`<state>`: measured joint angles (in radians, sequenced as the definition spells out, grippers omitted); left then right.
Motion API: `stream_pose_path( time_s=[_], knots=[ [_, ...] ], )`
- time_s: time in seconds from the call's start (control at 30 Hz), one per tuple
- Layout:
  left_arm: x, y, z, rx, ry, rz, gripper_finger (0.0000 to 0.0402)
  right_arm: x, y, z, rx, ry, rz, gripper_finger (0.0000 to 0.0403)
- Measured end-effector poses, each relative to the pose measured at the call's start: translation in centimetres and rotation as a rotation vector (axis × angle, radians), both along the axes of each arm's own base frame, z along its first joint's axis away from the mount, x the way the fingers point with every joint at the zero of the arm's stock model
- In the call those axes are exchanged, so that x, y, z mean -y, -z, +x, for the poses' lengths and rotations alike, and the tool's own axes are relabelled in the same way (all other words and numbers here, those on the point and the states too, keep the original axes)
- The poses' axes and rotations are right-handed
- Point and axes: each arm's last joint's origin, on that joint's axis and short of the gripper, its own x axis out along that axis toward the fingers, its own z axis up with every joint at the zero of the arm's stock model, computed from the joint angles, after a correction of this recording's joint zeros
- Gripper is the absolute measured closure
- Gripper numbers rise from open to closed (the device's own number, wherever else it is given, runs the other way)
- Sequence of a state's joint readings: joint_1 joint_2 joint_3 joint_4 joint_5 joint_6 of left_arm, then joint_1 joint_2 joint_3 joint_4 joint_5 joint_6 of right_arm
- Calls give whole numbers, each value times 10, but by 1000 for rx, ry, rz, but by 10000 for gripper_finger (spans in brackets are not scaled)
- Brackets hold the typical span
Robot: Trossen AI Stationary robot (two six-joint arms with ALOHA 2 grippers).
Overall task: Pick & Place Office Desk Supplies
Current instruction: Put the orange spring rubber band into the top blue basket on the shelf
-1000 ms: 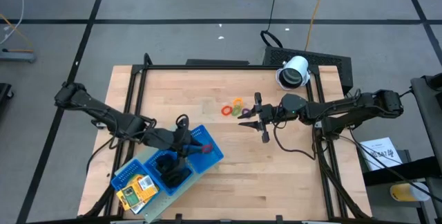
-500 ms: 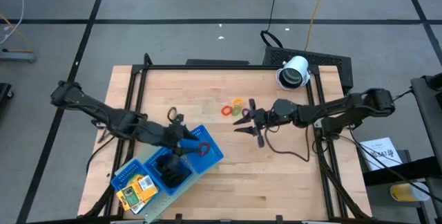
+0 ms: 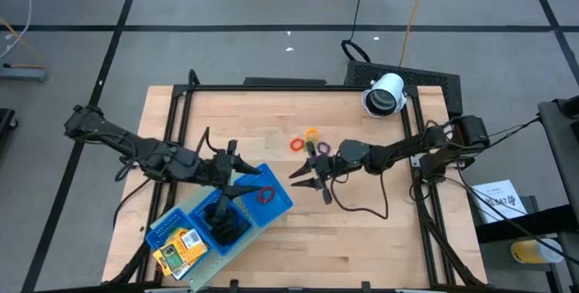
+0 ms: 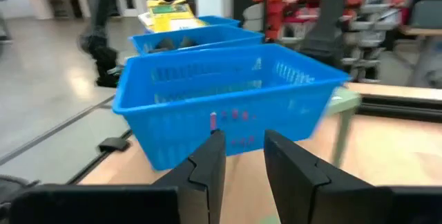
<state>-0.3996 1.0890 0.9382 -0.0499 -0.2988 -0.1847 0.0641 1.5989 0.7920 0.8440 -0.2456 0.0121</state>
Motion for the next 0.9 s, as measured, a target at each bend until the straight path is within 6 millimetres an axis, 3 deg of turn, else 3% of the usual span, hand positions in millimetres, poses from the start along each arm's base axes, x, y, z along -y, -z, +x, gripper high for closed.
stream_pose_path(
  time_s=[0.33,0.9],
  knots=[
    [-4,2,3,-11,-19,4,206,-4,-1,22,7,-51,11,319],
    [-8,2,4,-11,-35,3,206,-4,-10,29,28,-54,-52,321]
  ],
)
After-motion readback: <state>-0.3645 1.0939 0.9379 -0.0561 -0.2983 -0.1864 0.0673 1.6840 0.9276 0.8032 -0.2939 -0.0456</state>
